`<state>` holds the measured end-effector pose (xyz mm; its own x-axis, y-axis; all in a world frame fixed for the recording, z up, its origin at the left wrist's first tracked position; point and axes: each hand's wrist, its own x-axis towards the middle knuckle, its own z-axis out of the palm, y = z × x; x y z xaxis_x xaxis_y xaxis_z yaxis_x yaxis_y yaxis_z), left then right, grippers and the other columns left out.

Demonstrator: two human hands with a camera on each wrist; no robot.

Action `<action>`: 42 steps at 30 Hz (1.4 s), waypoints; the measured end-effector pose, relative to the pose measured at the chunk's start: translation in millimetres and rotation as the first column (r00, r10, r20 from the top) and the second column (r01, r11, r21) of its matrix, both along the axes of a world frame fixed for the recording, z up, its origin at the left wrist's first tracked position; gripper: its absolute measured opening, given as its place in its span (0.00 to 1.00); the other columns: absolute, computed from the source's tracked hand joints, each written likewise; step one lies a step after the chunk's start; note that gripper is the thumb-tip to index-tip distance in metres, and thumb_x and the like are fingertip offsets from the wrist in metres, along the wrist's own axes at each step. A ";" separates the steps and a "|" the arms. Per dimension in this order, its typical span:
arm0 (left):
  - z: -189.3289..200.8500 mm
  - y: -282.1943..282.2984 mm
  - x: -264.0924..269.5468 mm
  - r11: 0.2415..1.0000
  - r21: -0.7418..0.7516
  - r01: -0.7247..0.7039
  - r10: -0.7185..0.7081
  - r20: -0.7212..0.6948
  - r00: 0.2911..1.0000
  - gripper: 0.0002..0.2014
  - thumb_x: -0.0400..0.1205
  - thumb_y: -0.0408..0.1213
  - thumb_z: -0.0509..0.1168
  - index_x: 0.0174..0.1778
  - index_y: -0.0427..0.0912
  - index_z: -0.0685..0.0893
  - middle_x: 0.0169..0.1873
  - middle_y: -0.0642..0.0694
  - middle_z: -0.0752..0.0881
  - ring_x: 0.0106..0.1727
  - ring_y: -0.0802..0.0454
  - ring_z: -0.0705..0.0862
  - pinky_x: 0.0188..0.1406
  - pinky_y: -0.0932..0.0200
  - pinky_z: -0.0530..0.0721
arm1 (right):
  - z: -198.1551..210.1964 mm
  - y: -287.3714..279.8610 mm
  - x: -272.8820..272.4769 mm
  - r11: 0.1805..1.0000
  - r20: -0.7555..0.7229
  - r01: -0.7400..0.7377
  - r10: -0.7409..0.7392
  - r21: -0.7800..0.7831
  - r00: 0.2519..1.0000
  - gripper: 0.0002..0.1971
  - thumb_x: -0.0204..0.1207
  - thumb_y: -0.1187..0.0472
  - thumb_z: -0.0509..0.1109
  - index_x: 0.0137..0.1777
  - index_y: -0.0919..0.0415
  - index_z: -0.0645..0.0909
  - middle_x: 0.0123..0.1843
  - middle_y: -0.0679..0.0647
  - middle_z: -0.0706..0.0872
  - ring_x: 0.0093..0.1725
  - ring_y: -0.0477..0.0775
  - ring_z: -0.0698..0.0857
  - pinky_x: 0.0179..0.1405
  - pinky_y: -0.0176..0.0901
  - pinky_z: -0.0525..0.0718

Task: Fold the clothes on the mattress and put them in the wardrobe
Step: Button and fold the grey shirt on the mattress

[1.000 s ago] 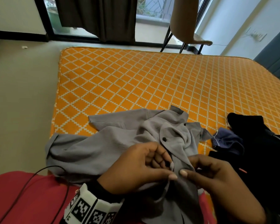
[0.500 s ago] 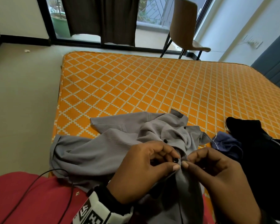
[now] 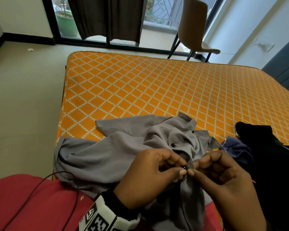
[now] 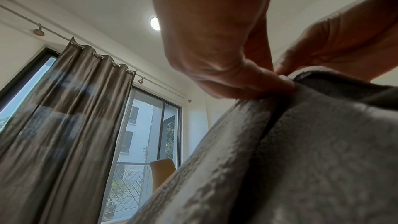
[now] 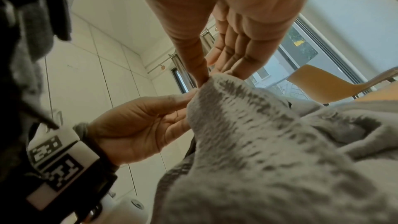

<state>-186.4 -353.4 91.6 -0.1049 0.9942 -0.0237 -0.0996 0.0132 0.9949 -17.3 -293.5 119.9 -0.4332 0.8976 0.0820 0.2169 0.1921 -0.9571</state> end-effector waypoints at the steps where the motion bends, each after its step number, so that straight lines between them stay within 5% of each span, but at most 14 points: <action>1: -1.1 0.1 0.0 1.000 -0.001 -0.002 0.002 -0.013 1.000 0.05 0.78 0.32 0.74 0.49 0.42 0.90 0.41 0.44 0.92 0.44 0.49 0.91 0.51 0.47 0.90 | -0.7 -0.6 -0.2 1.000 0.025 -0.002 0.001 0.024 1.000 0.31 0.44 0.28 0.82 0.40 0.49 0.83 0.41 0.58 0.90 0.41 0.52 0.91 0.43 0.37 0.88; 4: -3.7 0.8 0.1 1.000 -0.008 -0.010 0.009 -0.063 0.998 0.05 0.78 0.33 0.74 0.48 0.43 0.89 0.41 0.46 0.92 0.44 0.51 0.91 0.51 0.47 0.90 | -1.6 -4.6 -1.5 0.996 0.114 -0.026 0.016 0.086 0.993 0.25 0.52 0.29 0.80 0.40 0.46 0.83 0.41 0.54 0.90 0.41 0.49 0.91 0.41 0.37 0.88; 6: -5.5 1.4 0.6 1.000 -0.015 -0.027 0.025 -0.089 0.996 0.05 0.78 0.33 0.74 0.48 0.44 0.89 0.40 0.46 0.91 0.43 0.51 0.91 0.50 0.48 0.90 | -3.1 -4.8 -1.5 0.994 0.111 -0.042 0.030 0.104 0.993 0.10 0.64 0.50 0.82 0.39 0.46 0.83 0.41 0.54 0.91 0.40 0.48 0.91 0.41 0.40 0.89; 8: -7.1 2.0 0.1 0.999 -0.017 -0.049 0.047 -0.109 0.993 0.05 0.77 0.32 0.75 0.46 0.44 0.89 0.39 0.46 0.91 0.41 0.50 0.90 0.49 0.48 0.90 | -4.4 -4.1 -1.9 0.993 0.109 -0.040 0.028 0.111 0.994 0.11 0.71 0.67 0.76 0.39 0.48 0.83 0.41 0.54 0.91 0.41 0.48 0.91 0.42 0.43 0.88; 10: -7.9 1.9 -0.6 0.998 -0.022 -0.054 0.051 -0.112 0.992 0.05 0.76 0.31 0.75 0.45 0.44 0.89 0.38 0.46 0.91 0.40 0.50 0.90 0.49 0.48 0.90 | -1.9 -5.2 -5.1 0.994 0.083 -0.041 0.033 0.098 0.996 0.06 0.72 0.56 0.78 0.41 0.48 0.82 0.41 0.55 0.91 0.42 0.48 0.91 0.41 0.41 0.88; 12: -8.5 1.9 -0.9 0.999 -0.022 -0.049 0.046 -0.121 0.992 0.05 0.76 0.31 0.75 0.45 0.43 0.90 0.38 0.47 0.91 0.40 0.52 0.90 0.49 0.49 0.90 | -2.9 -3.6 -4.9 0.996 0.091 -0.057 0.050 0.072 0.995 0.21 0.59 0.33 0.79 0.41 0.47 0.82 0.41 0.56 0.91 0.41 0.49 0.91 0.41 0.37 0.88; 13: -9.5 2.1 -1.1 0.999 -0.021 -0.048 0.045 -0.133 0.990 0.05 0.76 0.31 0.75 0.46 0.43 0.90 0.38 0.48 0.91 0.40 0.53 0.90 0.49 0.50 0.90 | -4.1 -1.7 -5.2 0.997 0.094 -0.053 0.047 0.061 0.994 0.24 0.55 0.31 0.79 0.41 0.47 0.82 0.40 0.57 0.90 0.40 0.49 0.91 0.41 0.36 0.88; 18: -14.2 2.5 -2.4 0.998 -0.053 -0.038 0.030 -0.144 0.989 0.08 0.78 0.29 0.72 0.49 0.43 0.91 0.41 0.49 0.92 0.45 0.56 0.90 0.52 0.54 0.89 | -6.8 1.1 -11.8 0.985 0.214 -0.034 -0.003 0.167 0.977 0.17 0.62 0.70 0.83 0.43 0.56 0.80 0.34 0.50 0.91 0.34 0.46 0.91 0.37 0.41 0.90; 22: -14.1 1.6 -2.9 0.994 -0.063 -0.088 0.087 -0.027 0.996 0.05 0.76 0.39 0.76 0.44 0.43 0.91 0.38 0.46 0.92 0.41 0.50 0.91 0.45 0.55 0.89 | -11.8 -3.8 -16.4 0.924 0.296 -0.083 -0.034 0.372 0.955 0.16 0.63 0.65 0.82 0.43 0.49 0.79 0.35 0.38 0.88 0.32 0.37 0.88 0.30 0.34 0.86; 27: -19.2 5.2 3.7 0.985 -0.031 -0.171 0.170 -0.024 0.985 0.05 0.80 0.34 0.71 0.40 0.39 0.85 0.36 0.41 0.90 0.40 0.42 0.90 0.46 0.41 0.89 | -14.8 -3.7 -15.8 0.896 0.280 -0.115 -0.011 0.429 0.960 0.16 0.66 0.65 0.81 0.42 0.48 0.78 0.38 0.39 0.88 0.35 0.37 0.89 0.32 0.35 0.86; 32: -22.4 7.8 6.2 0.979 0.034 -0.201 0.202 -0.033 0.979 0.18 0.82 0.23 0.63 0.25 0.42 0.79 0.28 0.35 0.83 0.33 0.42 0.83 0.46 0.47 0.86 | -13.8 7.2 -17.1 0.997 -0.088 -0.066 0.069 0.040 0.994 0.13 0.67 0.70 0.78 0.39 0.58 0.76 0.37 0.60 0.87 0.35 0.58 0.88 0.39 0.45 0.88; 35: -24.9 10.1 6.4 0.981 0.015 -0.192 0.192 0.032 0.981 0.09 0.83 0.27 0.64 0.39 0.42 0.82 0.35 0.39 0.86 0.40 0.38 0.86 0.48 0.40 0.85 | -17.2 13.7 -18.9 0.955 -0.307 -0.120 0.032 -0.271 0.951 0.13 0.66 0.74 0.72 0.41 0.67 0.69 0.35 0.71 0.83 0.29 0.60 0.80 0.31 0.43 0.83; 38: -24.3 10.7 4.1 0.986 0.007 -0.165 0.165 0.068 0.984 0.04 0.84 0.29 0.64 0.48 0.39 0.85 0.41 0.41 0.89 0.44 0.43 0.89 0.48 0.49 0.88 | -21.0 17.3 -19.2 0.892 -0.337 -0.135 -0.020 -0.431 0.941 0.12 0.68 0.78 0.68 0.40 0.66 0.68 0.35 0.68 0.82 0.26 0.56 0.79 0.26 0.40 0.81; 42: -20.7 9.0 -1.4 0.991 -0.044 -0.125 0.130 0.150 0.980 0.06 0.77 0.31 0.74 0.47 0.35 0.88 0.39 0.40 0.90 0.40 0.51 0.88 0.40 0.64 0.84 | -23.4 21.8 -15.7 0.858 -0.290 -0.149 0.000 -0.492 0.957 0.12 0.68 0.77 0.70 0.41 0.65 0.69 0.39 0.68 0.84 0.27 0.55 0.80 0.25 0.40 0.82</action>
